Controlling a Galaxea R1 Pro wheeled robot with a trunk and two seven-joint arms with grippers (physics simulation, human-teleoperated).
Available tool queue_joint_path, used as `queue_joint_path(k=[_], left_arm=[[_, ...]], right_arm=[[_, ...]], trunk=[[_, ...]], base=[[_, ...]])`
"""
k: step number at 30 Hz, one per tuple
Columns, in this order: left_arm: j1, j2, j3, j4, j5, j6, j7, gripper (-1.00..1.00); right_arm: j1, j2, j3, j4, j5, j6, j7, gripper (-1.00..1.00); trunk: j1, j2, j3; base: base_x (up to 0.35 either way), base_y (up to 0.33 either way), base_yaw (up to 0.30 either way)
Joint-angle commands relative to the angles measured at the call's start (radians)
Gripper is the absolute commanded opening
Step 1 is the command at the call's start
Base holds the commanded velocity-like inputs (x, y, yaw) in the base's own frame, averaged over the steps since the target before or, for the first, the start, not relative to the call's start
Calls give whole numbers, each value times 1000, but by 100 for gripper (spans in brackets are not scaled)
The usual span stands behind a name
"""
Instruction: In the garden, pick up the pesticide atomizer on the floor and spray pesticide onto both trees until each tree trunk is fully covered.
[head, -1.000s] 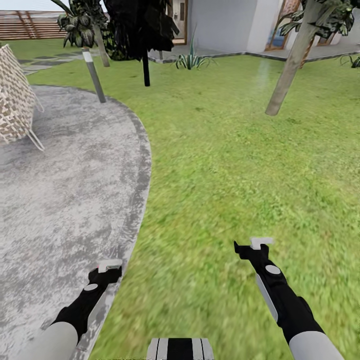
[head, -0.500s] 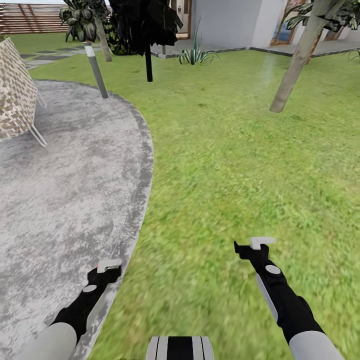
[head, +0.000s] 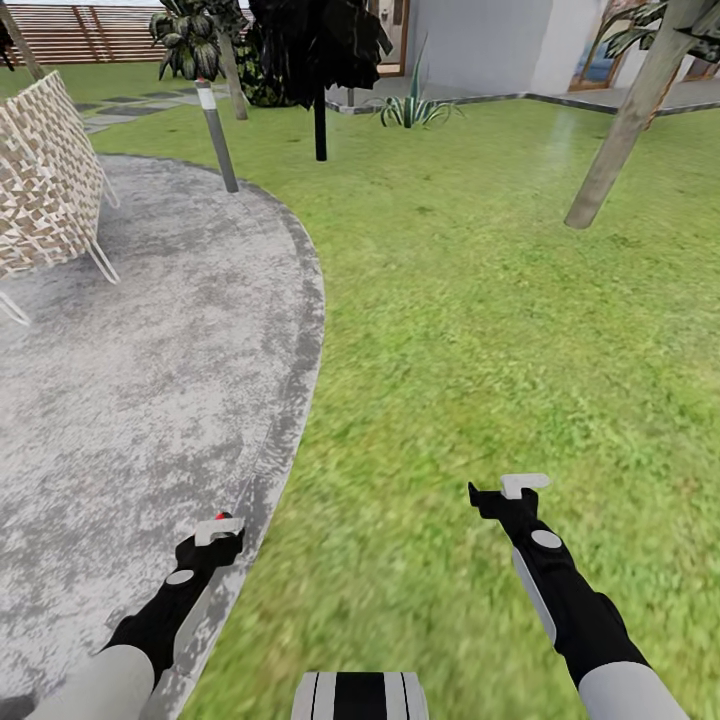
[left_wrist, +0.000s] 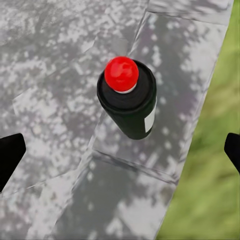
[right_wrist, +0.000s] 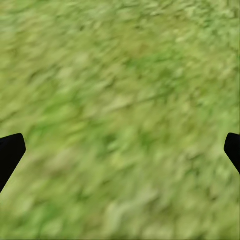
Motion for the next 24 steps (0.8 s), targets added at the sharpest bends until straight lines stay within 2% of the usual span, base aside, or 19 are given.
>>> queue_joint_path(k=[1,3,11,17,20,24], left_arm=[[0,-1,0,1,-1,-3,2,100],[0,-1,0,1,-1,-4,2,100],[0,-2,0,1,-1,-21,2,100],[0,-1,0,35,-2,-136,1,100],[0,0,0,53,-2,-154,1,100],[0,0,0,57,-2,-171,0,100]], right_arm=[[0,-1,0,-2,1,6,-3,100],[0,-2,0,-1,1,6,-4,100],[0,-18,1,-1,0,4,-3,100],[0,-19,1,-2,0,5,-3,100],[0,-19,1,-1,0,4,-3,100],[0,-19,1,-1,0,4,-3,100]], trunk=[[0,0,-1],[0,0,-1],[3,-2,-32],[6,-4,-57],[7,-4,-72],[7,-4,-78]], base=[[0,0,3],[0,0,1],[0,0,0],[0,0,0],[0,0,0],[0,0,0]])
